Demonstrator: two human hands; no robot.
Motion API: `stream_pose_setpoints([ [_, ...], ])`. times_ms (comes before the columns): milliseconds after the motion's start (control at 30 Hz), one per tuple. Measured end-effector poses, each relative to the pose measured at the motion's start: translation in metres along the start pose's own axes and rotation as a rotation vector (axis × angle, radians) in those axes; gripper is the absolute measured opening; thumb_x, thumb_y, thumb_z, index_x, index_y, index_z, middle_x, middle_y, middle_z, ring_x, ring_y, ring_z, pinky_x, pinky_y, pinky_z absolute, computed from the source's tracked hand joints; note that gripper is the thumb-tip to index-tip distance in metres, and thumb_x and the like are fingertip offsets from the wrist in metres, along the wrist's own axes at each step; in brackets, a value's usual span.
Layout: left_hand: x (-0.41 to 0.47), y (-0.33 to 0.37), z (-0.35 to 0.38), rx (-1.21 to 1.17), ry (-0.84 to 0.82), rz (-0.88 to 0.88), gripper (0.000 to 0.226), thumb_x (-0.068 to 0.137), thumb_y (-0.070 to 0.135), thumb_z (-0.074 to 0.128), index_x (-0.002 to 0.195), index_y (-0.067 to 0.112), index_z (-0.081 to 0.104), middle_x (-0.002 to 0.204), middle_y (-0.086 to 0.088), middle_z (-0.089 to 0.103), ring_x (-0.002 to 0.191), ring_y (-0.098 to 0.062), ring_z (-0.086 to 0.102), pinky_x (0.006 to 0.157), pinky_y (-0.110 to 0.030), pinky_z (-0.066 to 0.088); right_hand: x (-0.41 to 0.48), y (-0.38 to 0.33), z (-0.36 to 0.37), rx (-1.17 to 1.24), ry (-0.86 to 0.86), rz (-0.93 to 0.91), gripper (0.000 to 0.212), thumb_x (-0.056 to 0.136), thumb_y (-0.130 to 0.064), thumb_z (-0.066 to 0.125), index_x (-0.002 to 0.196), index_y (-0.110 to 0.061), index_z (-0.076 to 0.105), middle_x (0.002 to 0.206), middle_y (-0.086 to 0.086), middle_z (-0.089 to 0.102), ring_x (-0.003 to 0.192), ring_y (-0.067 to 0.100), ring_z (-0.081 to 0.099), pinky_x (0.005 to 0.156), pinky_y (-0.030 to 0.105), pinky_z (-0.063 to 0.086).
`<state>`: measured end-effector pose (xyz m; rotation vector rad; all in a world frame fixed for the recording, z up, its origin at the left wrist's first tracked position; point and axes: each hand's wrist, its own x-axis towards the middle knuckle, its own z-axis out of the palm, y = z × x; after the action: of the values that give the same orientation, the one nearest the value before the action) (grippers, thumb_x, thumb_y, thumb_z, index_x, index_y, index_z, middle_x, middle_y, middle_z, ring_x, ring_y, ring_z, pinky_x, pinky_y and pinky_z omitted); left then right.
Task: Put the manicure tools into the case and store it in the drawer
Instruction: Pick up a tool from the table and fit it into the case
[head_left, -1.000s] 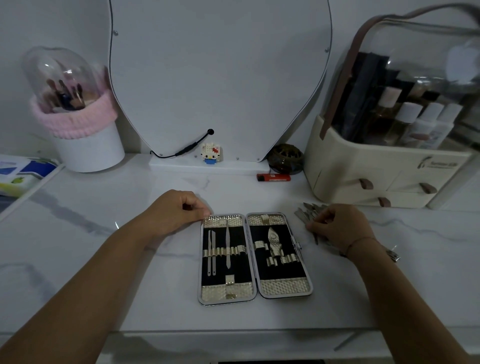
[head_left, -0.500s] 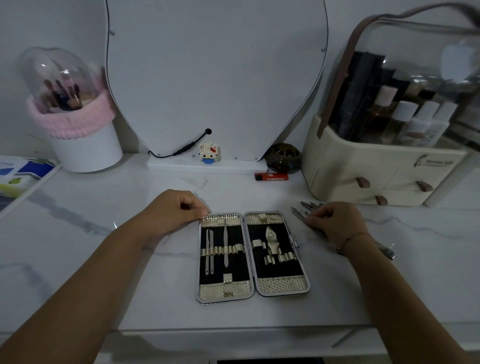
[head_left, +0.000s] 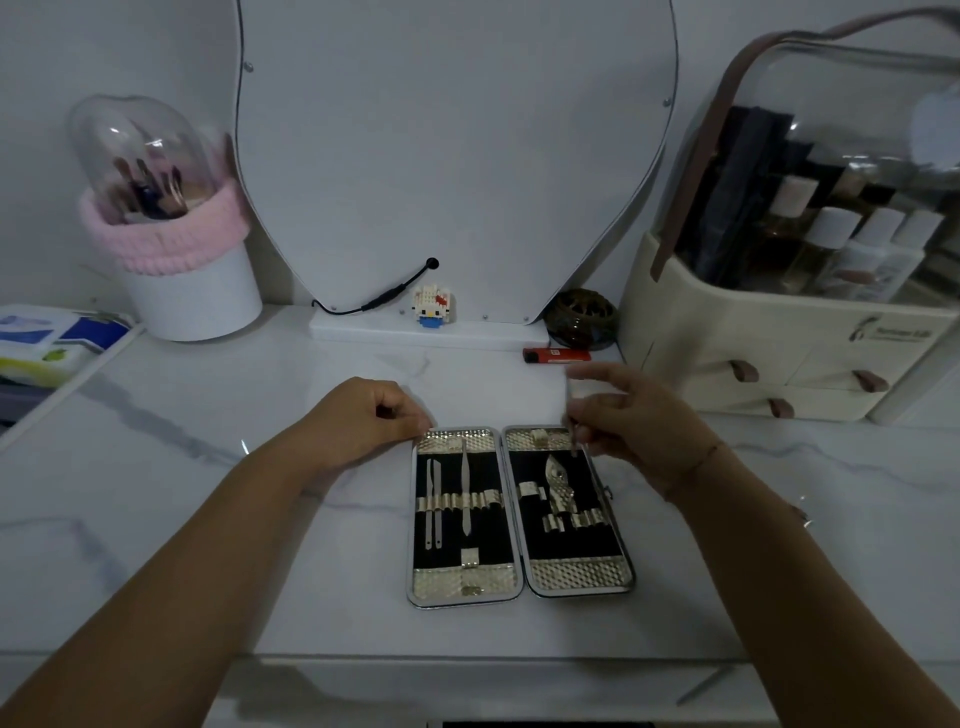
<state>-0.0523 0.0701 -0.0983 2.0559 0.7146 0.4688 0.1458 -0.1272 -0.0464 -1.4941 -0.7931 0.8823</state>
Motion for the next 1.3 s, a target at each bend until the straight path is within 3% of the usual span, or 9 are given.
stream_pose_setpoints([
  [100, -0.001, 0.002, 0.0, -0.023, 0.004, -0.009, 0.004, 0.078, 0.021, 0.075, 0.075, 0.019, 0.075, 0.081, 0.003, 0.073, 0.078, -0.009, 0.066, 0.079, -0.024, 0.049, 0.005, 0.0, 0.027, -0.071, -0.08, -0.036, 0.038, 0.081, 0.002, 0.061, 0.115, -0.013, 0.054, 0.064, 0.009, 0.067, 0.053, 0.013, 0.063, 0.051, 0.021, 0.053],
  [200, -0.002, 0.003, -0.001, -0.011, -0.009, -0.005, 0.005, 0.078, 0.023, 0.075, 0.076, 0.019, 0.075, 0.08, 0.004, 0.073, 0.078, -0.008, 0.066, 0.078, -0.023, 0.048, 0.011, 0.001, 0.051, -0.187, -0.167, -0.073, 0.044, 0.082, 0.003, 0.059, 0.122, -0.013, 0.05, 0.063, 0.014, 0.065, 0.052, 0.016, 0.063, 0.051, 0.023, 0.054],
  [300, -0.002, 0.004, -0.002, 0.016, -0.012, -0.004, 0.005, 0.078, 0.024, 0.075, 0.075, 0.021, 0.075, 0.08, 0.004, 0.072, 0.079, -0.014, 0.066, 0.079, -0.029, 0.048, 0.019, 0.003, 0.07, -0.207, -0.211, -0.056, 0.039, 0.082, 0.005, 0.06, 0.118, -0.007, 0.053, 0.061, 0.015, 0.063, 0.045, 0.014, 0.061, 0.047, 0.022, 0.054],
  [467, -0.001, 0.007, -0.003, 0.027, -0.023, -0.002, 0.011, 0.079, 0.023, 0.075, 0.069, 0.026, 0.072, 0.081, 0.004, 0.072, 0.072, -0.004, 0.062, 0.073, -0.021, 0.046, 0.028, 0.008, 0.08, -0.453, -0.152, -0.112, 0.034, 0.078, -0.005, 0.067, 0.11, -0.01, 0.06, 0.05, 0.002, 0.06, 0.032, 0.004, 0.047, 0.039, 0.011, 0.038],
  [567, -0.001, 0.007, -0.003, 0.031, -0.026, -0.014, 0.009, 0.078, 0.023, 0.076, 0.07, 0.025, 0.073, 0.08, 0.005, 0.073, 0.066, 0.002, 0.06, 0.069, -0.018, 0.044, 0.032, 0.01, 0.084, -0.525, -0.161, -0.136, 0.031, 0.076, -0.009, 0.07, 0.106, -0.011, 0.061, 0.044, -0.007, 0.06, 0.031, 0.003, 0.043, 0.041, 0.01, 0.04],
  [733, -0.001, 0.007, -0.003, 0.047, -0.023, -0.008, 0.013, 0.078, 0.024, 0.075, 0.067, 0.028, 0.07, 0.08, 0.005, 0.073, 0.063, 0.004, 0.057, 0.064, -0.014, 0.043, 0.034, 0.014, 0.083, -0.573, -0.182, -0.152, 0.023, 0.075, -0.011, 0.071, 0.097, -0.011, 0.065, 0.051, -0.007, 0.062, 0.033, 0.002, 0.044, 0.043, 0.01, 0.04],
  [900, -0.001, 0.007, -0.003, 0.051, -0.021, 0.002, 0.011, 0.078, 0.024, 0.075, 0.069, 0.027, 0.072, 0.084, 0.002, 0.074, 0.074, -0.005, 0.063, 0.074, -0.021, 0.047, 0.039, 0.016, 0.081, -0.574, -0.134, -0.169, 0.019, 0.074, -0.009, 0.071, 0.093, -0.011, 0.068, 0.044, -0.01, 0.059, 0.036, -0.002, 0.049, 0.048, 0.009, 0.043],
  [1100, -0.001, 0.007, -0.002, 0.048, -0.02, -0.011, 0.011, 0.079, 0.024, 0.075, 0.069, 0.028, 0.071, 0.08, 0.007, 0.072, 0.062, 0.008, 0.057, 0.059, -0.006, 0.039, 0.045, 0.02, 0.079, -0.571, -0.07, -0.211, 0.02, 0.075, -0.009, 0.069, 0.094, -0.014, 0.069, 0.062, -0.001, 0.066, 0.048, -0.006, 0.056, 0.067, 0.016, 0.045],
  [1300, 0.0, 0.006, -0.002, 0.057, -0.013, 0.003, 0.012, 0.078, 0.024, 0.076, 0.069, 0.028, 0.07, 0.078, 0.005, 0.072, 0.062, 0.004, 0.057, 0.061, -0.011, 0.042, 0.046, 0.017, 0.079, -0.648, -0.171, -0.215, 0.016, 0.077, -0.012, 0.068, 0.093, -0.012, 0.072, 0.07, 0.003, 0.066, 0.05, -0.002, 0.054, 0.06, 0.014, 0.045],
])
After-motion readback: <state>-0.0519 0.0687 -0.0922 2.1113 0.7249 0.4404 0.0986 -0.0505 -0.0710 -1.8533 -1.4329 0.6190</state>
